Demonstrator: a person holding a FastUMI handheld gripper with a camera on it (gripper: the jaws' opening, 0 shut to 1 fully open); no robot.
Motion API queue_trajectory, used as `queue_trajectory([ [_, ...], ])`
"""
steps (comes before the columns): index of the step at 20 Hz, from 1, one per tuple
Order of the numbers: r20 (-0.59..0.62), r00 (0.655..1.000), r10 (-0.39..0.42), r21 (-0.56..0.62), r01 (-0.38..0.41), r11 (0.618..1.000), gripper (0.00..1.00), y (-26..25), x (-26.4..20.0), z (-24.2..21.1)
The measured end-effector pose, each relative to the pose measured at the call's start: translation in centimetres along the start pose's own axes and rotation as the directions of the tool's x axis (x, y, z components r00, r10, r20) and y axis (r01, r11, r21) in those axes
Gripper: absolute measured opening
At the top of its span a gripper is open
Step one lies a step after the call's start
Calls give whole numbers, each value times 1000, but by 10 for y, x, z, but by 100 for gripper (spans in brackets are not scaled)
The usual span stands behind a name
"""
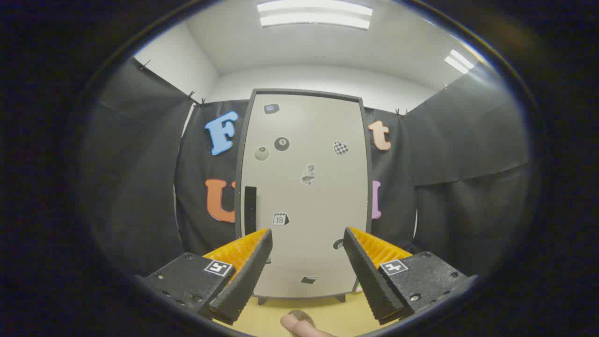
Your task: Open the shoe cabinet door, grab the shoes and put them into the shoe cabinet, then close the shoe cabinet door.
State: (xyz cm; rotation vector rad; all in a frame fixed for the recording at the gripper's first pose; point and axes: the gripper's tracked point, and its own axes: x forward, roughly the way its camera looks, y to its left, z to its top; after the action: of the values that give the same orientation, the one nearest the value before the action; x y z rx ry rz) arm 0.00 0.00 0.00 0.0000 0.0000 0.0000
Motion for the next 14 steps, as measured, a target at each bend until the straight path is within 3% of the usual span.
queue_trajectory([
  [14, -63, 998, 21, -8, -22, 1000, 99, 7, 23, -19],
])
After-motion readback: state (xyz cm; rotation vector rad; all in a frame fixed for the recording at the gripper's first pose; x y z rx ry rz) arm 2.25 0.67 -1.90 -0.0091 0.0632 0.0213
